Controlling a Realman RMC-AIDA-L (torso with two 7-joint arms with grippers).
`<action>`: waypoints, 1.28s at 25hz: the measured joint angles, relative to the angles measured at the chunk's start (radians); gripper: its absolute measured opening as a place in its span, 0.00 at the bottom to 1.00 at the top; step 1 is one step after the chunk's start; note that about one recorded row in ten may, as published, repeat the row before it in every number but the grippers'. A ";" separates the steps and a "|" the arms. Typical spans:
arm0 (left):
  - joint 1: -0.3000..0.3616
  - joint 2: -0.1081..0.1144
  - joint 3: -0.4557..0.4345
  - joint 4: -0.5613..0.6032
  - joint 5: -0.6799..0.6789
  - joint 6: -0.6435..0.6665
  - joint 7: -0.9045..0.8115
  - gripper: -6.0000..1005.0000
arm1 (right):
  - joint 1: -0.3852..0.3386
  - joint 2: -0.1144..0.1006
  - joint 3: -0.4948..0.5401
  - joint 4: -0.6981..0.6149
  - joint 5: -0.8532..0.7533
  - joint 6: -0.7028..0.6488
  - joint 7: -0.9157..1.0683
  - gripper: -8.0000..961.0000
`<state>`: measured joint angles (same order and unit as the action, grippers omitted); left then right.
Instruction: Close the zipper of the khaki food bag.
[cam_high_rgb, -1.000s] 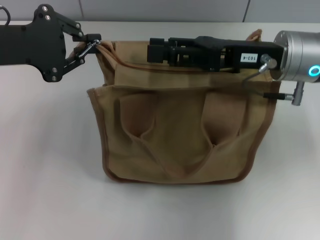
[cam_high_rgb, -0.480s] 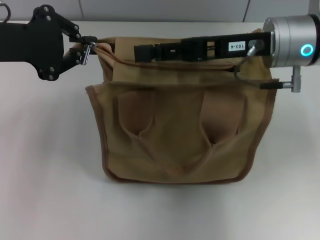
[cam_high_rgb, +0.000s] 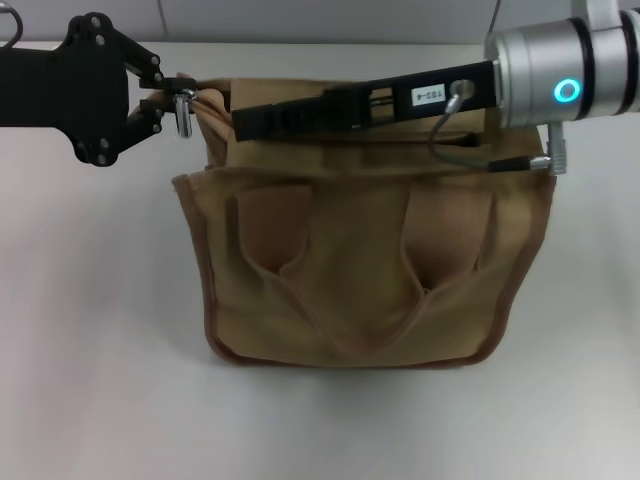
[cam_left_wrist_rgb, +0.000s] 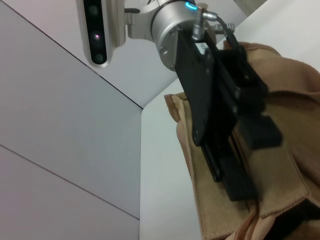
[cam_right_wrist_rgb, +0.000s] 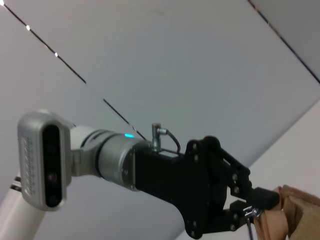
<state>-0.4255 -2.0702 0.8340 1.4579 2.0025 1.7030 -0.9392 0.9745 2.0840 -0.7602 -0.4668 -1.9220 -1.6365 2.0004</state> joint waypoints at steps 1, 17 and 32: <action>0.001 0.000 0.000 0.000 0.000 -0.001 -0.005 0.10 | 0.003 0.000 -0.008 0.000 0.000 0.004 0.002 0.66; 0.045 -0.001 -0.002 -0.005 0.001 -0.011 -0.016 0.11 | 0.004 0.004 -0.022 0.002 0.004 0.029 0.013 0.66; 0.073 -0.001 0.028 -0.097 0.017 -0.068 -0.014 0.17 | 0.000 0.003 -0.027 -0.006 0.040 0.022 0.013 0.65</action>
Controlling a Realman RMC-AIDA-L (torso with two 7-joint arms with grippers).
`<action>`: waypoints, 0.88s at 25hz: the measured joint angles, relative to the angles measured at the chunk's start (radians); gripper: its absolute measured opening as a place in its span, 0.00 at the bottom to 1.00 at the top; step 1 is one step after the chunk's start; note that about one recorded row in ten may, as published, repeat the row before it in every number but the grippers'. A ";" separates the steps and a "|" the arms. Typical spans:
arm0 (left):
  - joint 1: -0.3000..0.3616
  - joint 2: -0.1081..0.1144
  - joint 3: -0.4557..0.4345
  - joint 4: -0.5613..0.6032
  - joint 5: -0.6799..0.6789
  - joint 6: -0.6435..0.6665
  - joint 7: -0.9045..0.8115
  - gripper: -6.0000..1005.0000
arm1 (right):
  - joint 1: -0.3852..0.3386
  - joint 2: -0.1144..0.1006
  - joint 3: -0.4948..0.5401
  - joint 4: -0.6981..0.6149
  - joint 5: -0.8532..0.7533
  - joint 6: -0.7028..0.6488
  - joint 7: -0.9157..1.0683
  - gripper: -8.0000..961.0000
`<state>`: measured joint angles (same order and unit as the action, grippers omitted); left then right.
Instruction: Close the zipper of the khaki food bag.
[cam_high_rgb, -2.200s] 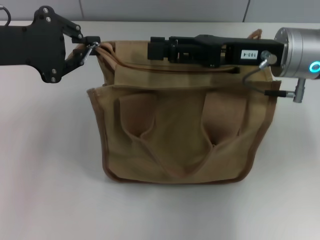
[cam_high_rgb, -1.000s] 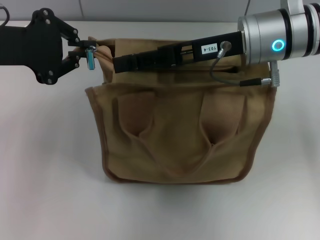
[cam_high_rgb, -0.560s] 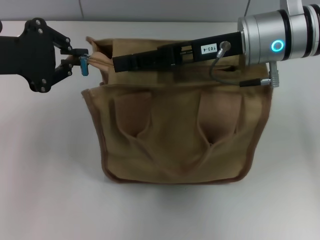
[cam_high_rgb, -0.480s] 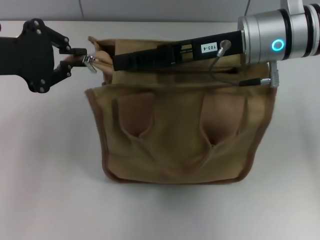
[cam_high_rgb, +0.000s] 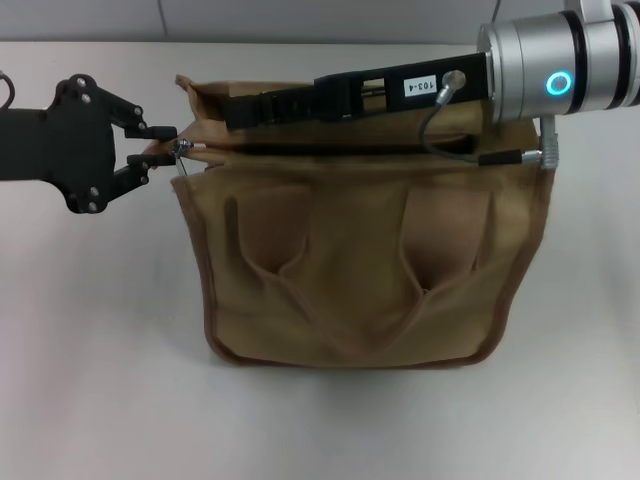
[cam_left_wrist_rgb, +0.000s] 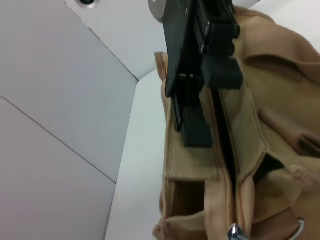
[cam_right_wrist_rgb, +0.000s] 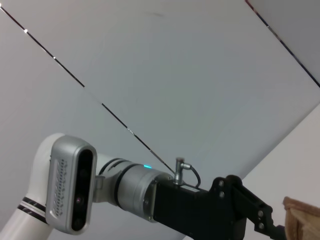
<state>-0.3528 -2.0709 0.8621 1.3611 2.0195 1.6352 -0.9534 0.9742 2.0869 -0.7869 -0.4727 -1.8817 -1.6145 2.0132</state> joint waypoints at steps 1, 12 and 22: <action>0.001 0.000 0.000 -0.009 0.000 -0.007 0.001 0.17 | 0.000 0.000 0.001 0.000 0.000 0.001 -0.001 0.65; -0.007 0.003 0.010 -0.068 0.027 -0.037 0.002 0.19 | -0.002 -0.002 -0.007 -0.001 0.024 0.003 -0.003 0.64; -0.016 0.003 0.021 -0.075 0.054 -0.027 -0.082 0.21 | -0.006 -0.002 -0.008 -0.001 0.024 0.001 -0.007 0.63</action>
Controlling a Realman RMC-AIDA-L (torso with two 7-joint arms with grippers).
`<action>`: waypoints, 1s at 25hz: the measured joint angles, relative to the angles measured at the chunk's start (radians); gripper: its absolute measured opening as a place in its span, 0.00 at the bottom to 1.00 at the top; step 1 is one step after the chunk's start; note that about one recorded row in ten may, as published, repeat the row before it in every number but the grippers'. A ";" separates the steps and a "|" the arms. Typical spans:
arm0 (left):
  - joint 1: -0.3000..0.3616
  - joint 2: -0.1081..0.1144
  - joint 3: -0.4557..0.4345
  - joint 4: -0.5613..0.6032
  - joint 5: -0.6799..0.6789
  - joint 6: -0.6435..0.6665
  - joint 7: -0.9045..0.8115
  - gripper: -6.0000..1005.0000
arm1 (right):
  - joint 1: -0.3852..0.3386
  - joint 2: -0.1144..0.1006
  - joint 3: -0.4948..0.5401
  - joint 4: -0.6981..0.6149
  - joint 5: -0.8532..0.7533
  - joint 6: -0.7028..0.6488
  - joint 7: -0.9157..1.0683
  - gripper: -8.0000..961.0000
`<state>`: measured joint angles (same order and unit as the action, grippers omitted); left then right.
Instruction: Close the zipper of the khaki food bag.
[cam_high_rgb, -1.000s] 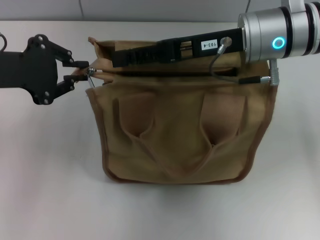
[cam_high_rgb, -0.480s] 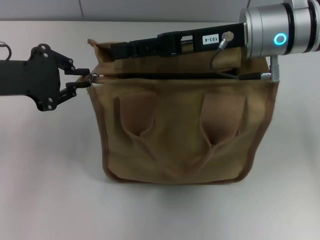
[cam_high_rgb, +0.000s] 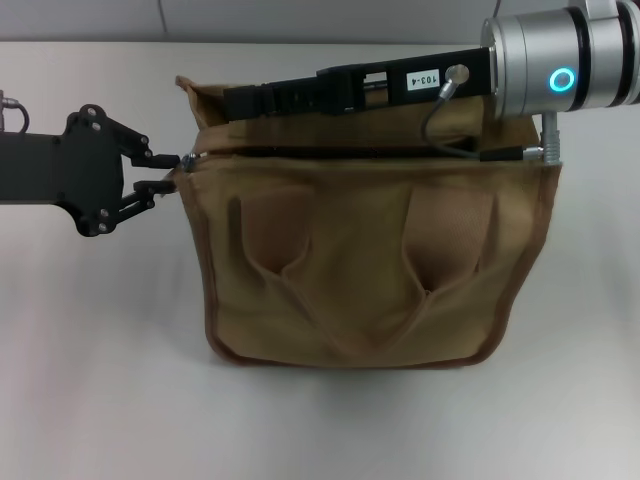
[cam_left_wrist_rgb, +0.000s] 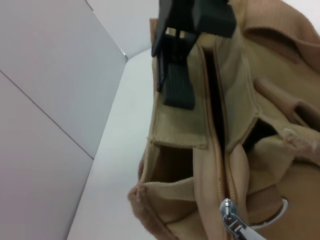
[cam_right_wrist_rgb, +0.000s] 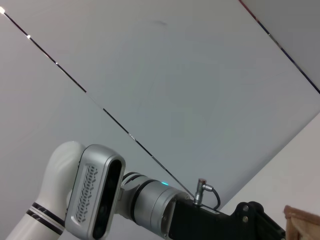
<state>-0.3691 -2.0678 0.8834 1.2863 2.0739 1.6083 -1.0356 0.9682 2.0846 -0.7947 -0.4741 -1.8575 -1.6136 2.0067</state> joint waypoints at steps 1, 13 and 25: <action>-0.002 -0.002 -0.001 -0.007 -0.004 -0.002 -0.008 0.22 | -0.001 0.000 0.000 0.000 0.000 0.000 0.000 0.63; -0.064 0.004 -0.133 -0.198 -0.041 -0.013 -0.031 0.41 | -0.010 0.000 0.000 -0.012 0.000 -0.007 -0.003 0.62; -0.066 0.014 -0.150 -0.321 -0.102 0.029 0.054 0.42 | -0.018 0.000 0.000 -0.013 0.000 -0.022 -0.012 0.61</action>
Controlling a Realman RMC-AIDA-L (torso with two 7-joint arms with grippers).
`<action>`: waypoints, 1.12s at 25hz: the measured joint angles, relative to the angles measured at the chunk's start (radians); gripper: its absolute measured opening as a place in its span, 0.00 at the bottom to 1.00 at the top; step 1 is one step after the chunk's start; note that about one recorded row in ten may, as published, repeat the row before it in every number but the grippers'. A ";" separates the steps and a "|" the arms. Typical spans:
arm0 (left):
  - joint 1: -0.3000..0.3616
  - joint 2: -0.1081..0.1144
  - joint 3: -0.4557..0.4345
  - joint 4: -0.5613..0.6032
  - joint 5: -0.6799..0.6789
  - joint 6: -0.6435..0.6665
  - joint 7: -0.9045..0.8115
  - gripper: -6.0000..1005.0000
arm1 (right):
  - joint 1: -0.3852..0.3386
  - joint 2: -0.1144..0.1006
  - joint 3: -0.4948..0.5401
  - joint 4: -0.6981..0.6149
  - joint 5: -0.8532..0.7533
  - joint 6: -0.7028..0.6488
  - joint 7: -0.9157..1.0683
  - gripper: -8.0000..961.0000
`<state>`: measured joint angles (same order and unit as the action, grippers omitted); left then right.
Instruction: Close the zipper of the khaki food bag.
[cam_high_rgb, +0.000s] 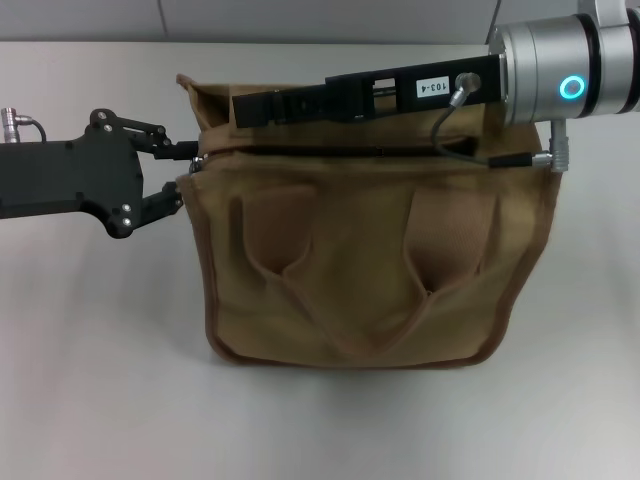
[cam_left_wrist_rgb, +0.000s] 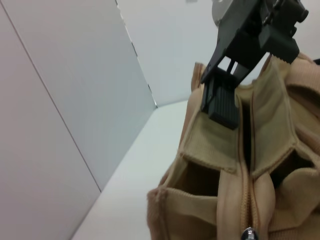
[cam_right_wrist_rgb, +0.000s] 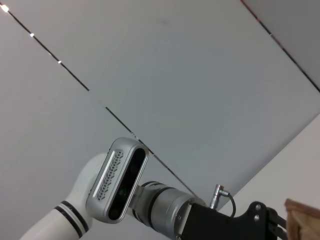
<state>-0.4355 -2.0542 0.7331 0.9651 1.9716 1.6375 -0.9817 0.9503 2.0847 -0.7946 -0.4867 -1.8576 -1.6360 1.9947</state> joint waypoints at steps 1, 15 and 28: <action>0.002 0.000 0.000 0.000 -0.005 0.002 0.006 0.34 | 0.000 0.000 0.000 -0.001 0.000 -0.003 0.000 0.61; 0.002 0.022 -0.085 0.099 -0.021 0.112 -0.011 0.07 | -0.011 -0.001 0.000 -0.006 0.000 -0.015 -0.001 0.60; 0.004 -0.012 -0.066 0.342 -0.015 0.186 -0.207 0.06 | -0.003 0.002 -0.080 -0.035 0.021 -0.026 -0.005 0.59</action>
<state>-0.4319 -2.0664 0.6672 1.3071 1.9563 1.8237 -1.1882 0.9475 2.0864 -0.8745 -0.5214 -1.8361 -1.6618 1.9895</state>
